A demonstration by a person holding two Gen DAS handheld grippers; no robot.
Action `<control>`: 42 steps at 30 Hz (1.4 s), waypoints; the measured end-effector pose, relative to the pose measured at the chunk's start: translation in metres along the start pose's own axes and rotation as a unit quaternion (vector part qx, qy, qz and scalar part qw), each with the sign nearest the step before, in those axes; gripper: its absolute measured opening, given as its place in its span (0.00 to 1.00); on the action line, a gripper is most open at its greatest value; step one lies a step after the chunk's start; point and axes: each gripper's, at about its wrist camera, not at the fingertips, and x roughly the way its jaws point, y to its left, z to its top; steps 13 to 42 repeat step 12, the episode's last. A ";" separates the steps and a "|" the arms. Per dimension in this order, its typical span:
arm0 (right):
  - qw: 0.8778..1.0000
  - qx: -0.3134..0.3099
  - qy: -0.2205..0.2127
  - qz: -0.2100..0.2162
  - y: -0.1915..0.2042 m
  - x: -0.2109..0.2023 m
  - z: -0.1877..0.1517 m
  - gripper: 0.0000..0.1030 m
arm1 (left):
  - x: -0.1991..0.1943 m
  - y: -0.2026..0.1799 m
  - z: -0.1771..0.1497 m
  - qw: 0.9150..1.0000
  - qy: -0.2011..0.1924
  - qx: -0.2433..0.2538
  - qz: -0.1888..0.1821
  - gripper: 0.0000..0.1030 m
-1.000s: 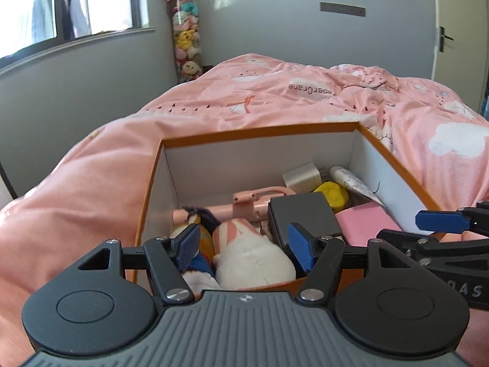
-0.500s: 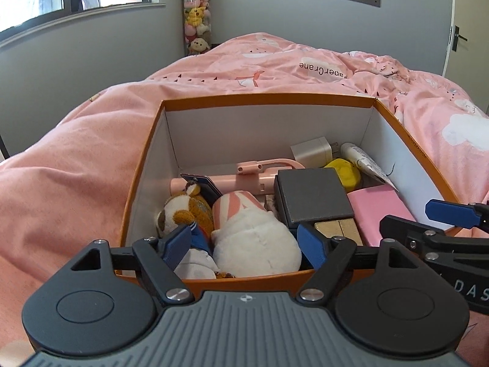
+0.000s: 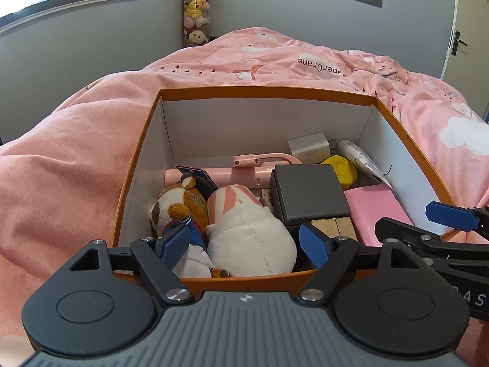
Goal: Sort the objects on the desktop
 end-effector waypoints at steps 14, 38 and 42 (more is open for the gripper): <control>1.000 0.000 0.000 -0.001 -0.001 0.000 -0.001 0.74 | 0.001 0.000 0.000 1.000 0.001 -0.002 -0.004 0.91; 1.000 0.000 0.000 -0.001 -0.001 0.000 -0.001 0.74 | 0.001 0.000 0.000 1.000 0.001 -0.002 -0.004 0.91; 1.000 0.000 0.000 -0.001 -0.001 0.000 -0.001 0.74 | 0.001 0.000 0.000 1.000 0.001 -0.002 -0.004 0.91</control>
